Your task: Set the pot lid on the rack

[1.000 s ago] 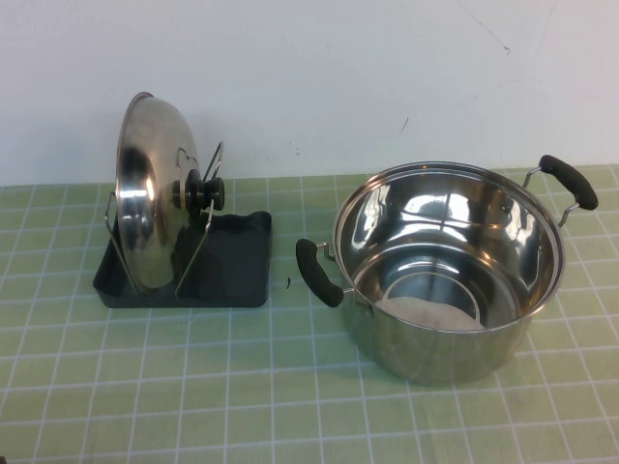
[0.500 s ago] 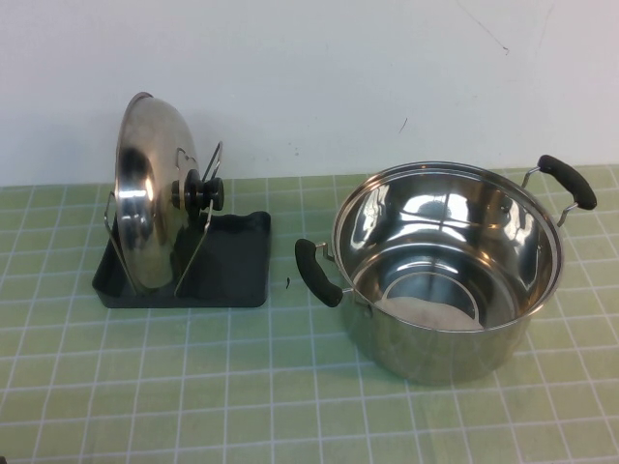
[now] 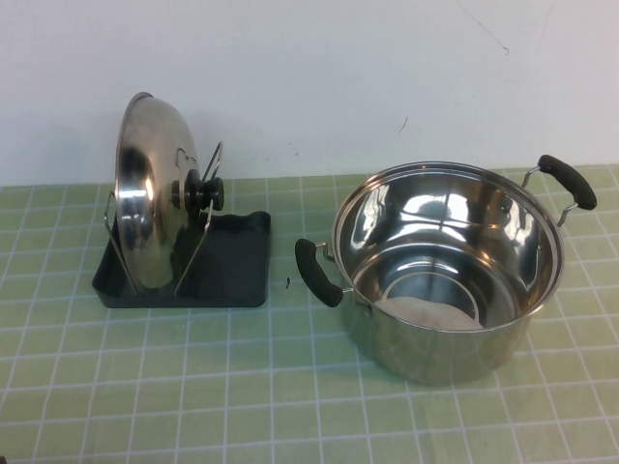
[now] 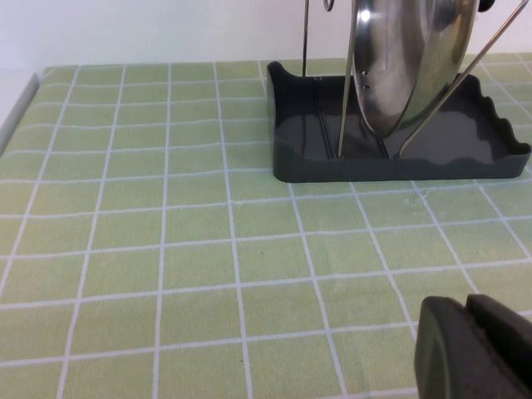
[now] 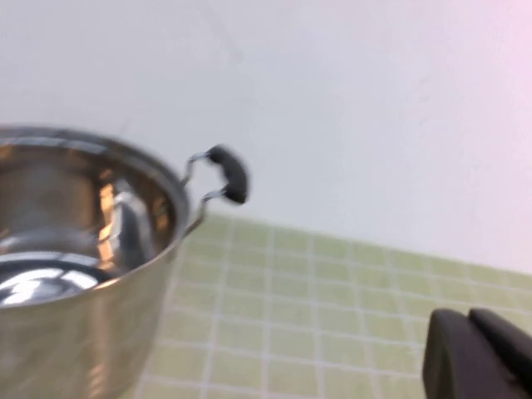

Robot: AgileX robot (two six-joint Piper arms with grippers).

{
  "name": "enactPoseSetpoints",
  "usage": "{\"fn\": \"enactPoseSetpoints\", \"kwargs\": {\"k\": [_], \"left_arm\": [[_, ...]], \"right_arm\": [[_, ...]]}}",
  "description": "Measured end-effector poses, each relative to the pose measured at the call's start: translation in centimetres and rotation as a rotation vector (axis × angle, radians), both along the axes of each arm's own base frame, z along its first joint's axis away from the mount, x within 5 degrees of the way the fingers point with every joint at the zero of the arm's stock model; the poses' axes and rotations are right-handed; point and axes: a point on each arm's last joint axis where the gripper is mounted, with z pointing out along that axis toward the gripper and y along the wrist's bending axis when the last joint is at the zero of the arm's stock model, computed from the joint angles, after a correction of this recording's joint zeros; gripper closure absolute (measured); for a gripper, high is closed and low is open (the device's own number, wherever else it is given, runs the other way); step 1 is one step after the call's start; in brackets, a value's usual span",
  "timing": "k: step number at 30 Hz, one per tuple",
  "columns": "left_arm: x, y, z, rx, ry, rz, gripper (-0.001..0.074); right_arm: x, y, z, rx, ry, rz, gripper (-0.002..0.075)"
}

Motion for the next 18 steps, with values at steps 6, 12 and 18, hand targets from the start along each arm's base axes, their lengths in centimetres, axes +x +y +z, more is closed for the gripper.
{"fn": "enactPoseSetpoints", "kwargs": {"k": [6, 12, 18], "left_arm": [[0.0, 0.0, 0.0, 0.000, 0.000, 0.000, 0.0737], [0.0, 0.0, 0.0, 0.000, 0.000, 0.000, 0.0736], [0.0, 0.0, 0.0, 0.000, 0.000, 0.000, 0.0737]], "right_arm": [[-0.1, -0.6, -3.5, 0.003, -0.077, -0.112, 0.0727], [-0.6, -0.8, -6.5, 0.043, 0.059, -0.147, 0.0727], [-1.0, -1.0, -8.0, 0.044, 0.222, -0.181, 0.0727]]}}
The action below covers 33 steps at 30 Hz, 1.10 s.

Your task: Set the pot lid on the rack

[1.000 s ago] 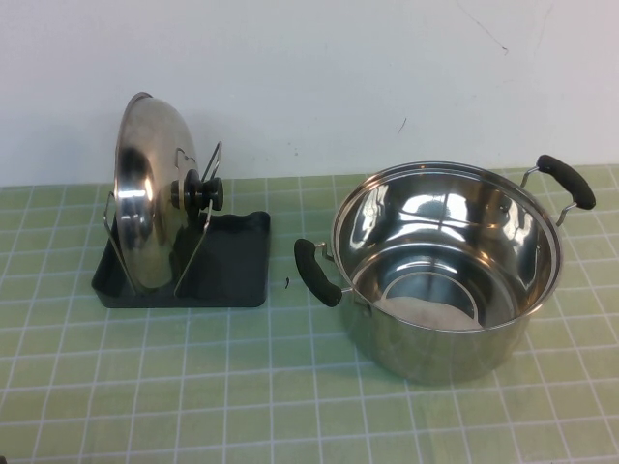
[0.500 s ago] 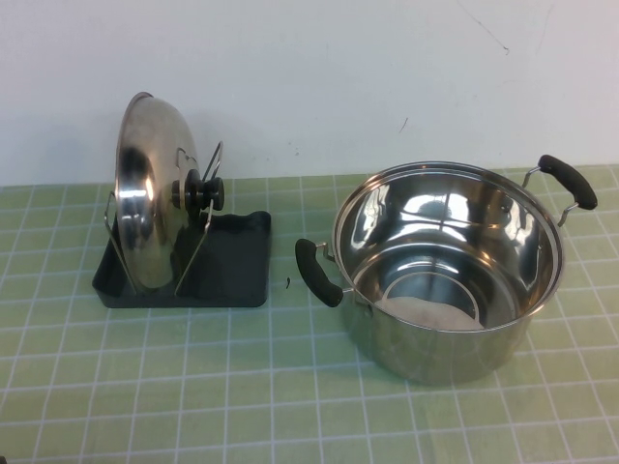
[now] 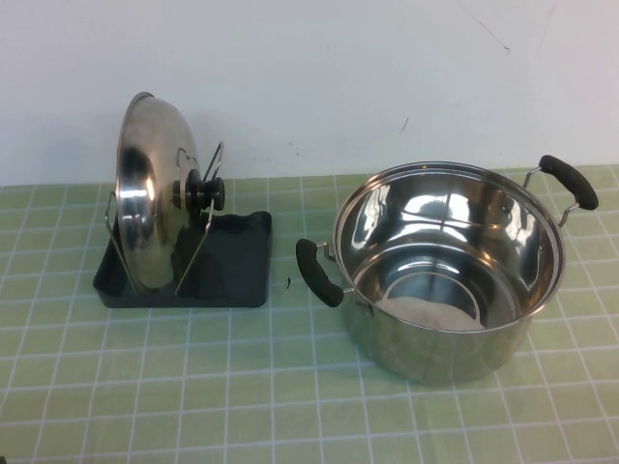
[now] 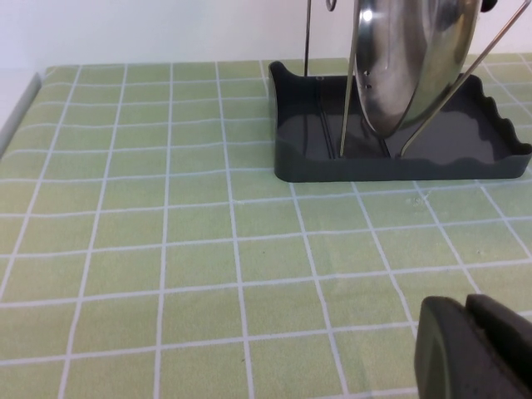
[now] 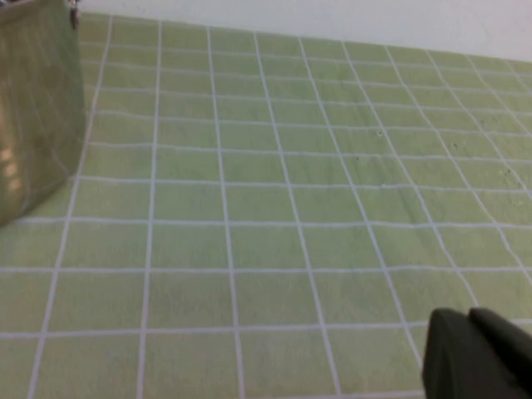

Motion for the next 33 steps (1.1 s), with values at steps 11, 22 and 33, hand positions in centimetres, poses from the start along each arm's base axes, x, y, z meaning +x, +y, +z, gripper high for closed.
{"fn": "enactPoseSetpoints", "kwargs": {"k": [11, 22, 33], "left_arm": [[0.00, 0.00, 0.00, 0.002, 0.000, 0.000, 0.0736], [0.00, 0.00, 0.00, 0.002, 0.000, 0.000, 0.0737], [0.00, 0.00, 0.00, 0.002, 0.000, 0.000, 0.0736]], "right_arm": [[-0.18, 0.37, 0.18, -0.057, -0.032, 0.057, 0.0727], [-0.18, 0.48, 0.19, -0.063, -0.033, 0.068, 0.0727], [-0.18, 0.50, 0.19, -0.044, -0.035, 0.064, 0.0727]]}}
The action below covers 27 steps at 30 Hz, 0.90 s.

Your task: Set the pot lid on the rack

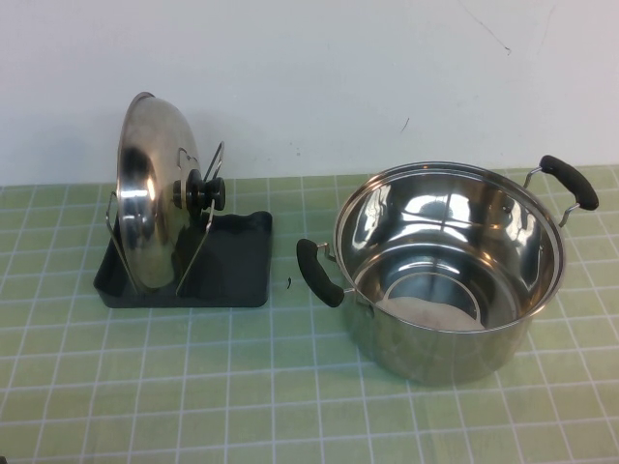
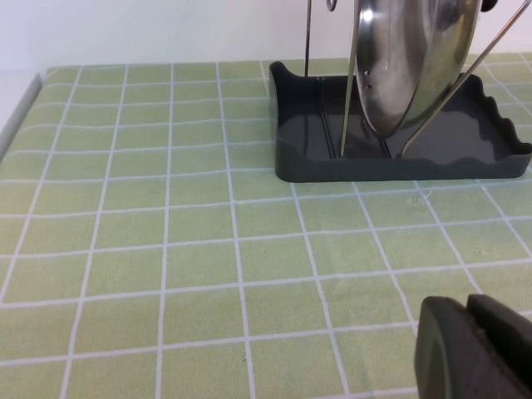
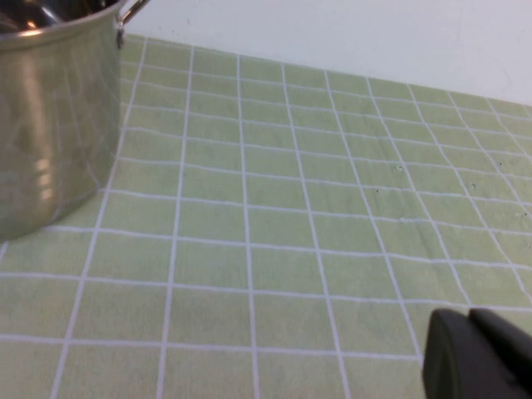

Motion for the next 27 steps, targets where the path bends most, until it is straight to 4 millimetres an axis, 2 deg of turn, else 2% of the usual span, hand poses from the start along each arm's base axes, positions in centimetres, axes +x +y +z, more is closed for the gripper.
{"fn": "enactPoseSetpoints", "kwargs": {"k": [27], "left_arm": [[0.00, 0.00, 0.00, -0.002, 0.000, 0.001, 0.0737]], "right_arm": [[0.02, 0.30, 0.00, 0.059, -0.004, 0.038, 0.0727]]}}
